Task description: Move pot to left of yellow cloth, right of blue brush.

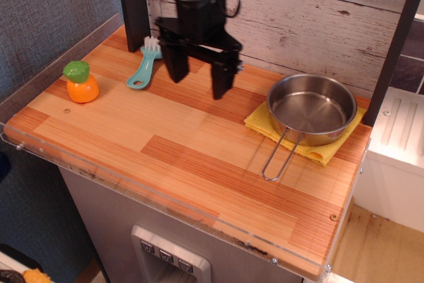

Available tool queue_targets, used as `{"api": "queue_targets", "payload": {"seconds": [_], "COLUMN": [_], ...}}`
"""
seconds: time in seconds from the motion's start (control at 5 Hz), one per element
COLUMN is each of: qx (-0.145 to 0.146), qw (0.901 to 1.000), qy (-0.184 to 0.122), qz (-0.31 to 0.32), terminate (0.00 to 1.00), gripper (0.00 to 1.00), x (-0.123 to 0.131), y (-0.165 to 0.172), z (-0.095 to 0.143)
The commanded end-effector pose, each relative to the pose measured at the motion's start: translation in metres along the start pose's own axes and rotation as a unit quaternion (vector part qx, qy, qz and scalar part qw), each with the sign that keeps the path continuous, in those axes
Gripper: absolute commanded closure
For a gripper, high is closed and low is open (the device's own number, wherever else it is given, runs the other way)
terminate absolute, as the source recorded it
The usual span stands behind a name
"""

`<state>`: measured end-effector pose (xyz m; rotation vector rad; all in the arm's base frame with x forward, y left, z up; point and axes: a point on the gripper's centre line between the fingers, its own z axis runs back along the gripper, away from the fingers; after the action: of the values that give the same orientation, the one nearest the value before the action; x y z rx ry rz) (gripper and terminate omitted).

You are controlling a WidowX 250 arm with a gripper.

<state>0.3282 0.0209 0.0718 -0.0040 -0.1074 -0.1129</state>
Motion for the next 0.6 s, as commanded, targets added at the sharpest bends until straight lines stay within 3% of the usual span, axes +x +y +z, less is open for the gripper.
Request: {"api": "queue_targets", "payload": {"seconds": [0.0, 0.4], "qx": [-0.014, -0.018], "qw": [0.9989, 0.9982], "qy": [-0.044, -0.043], "qz": [-0.01, -0.037], "terminate": [0.0, 0.0], "gripper": [0.0, 0.0], "x": [0.041, 0.052], "y": [-0.022, -0.052], "z": [0.001, -0.012]}}
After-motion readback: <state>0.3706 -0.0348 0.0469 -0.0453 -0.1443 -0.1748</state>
